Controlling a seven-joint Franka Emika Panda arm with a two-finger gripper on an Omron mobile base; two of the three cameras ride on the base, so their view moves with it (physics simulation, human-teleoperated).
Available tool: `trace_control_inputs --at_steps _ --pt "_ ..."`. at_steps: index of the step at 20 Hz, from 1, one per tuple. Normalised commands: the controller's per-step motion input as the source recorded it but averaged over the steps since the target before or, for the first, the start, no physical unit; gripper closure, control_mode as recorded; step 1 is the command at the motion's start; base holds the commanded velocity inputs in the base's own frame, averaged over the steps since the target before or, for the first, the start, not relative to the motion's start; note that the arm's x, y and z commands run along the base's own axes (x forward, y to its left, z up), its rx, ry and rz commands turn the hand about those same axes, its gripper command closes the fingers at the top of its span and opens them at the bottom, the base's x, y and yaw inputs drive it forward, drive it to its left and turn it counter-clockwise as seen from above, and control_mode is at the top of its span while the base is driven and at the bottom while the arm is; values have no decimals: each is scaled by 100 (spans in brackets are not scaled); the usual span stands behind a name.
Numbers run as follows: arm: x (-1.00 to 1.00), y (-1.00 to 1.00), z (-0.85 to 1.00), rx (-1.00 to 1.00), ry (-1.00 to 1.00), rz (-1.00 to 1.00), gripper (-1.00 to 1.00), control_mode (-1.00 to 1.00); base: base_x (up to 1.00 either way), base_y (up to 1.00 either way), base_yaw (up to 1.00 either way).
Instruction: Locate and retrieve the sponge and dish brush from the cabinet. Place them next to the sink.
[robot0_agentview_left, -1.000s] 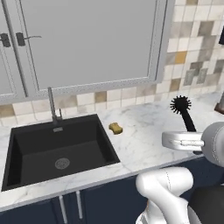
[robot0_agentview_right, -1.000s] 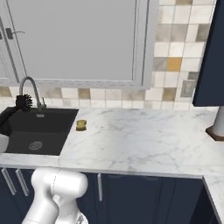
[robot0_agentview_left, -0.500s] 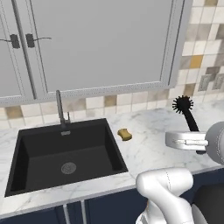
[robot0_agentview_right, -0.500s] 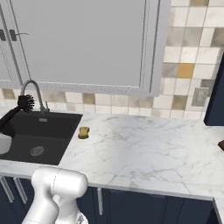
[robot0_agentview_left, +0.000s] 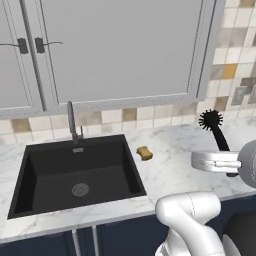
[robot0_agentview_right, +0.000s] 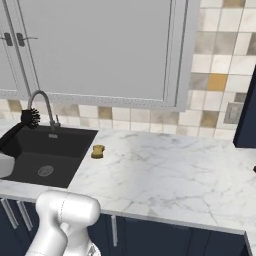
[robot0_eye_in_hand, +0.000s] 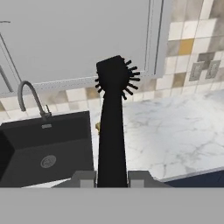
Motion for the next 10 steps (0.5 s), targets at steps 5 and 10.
trace_control_inputs --at_steps 5,10 --pt "0 0 0 0 0 0 100 100 0 0 0" --pt "38 -2 -6 0 10 1 100 -100 0 0 0"
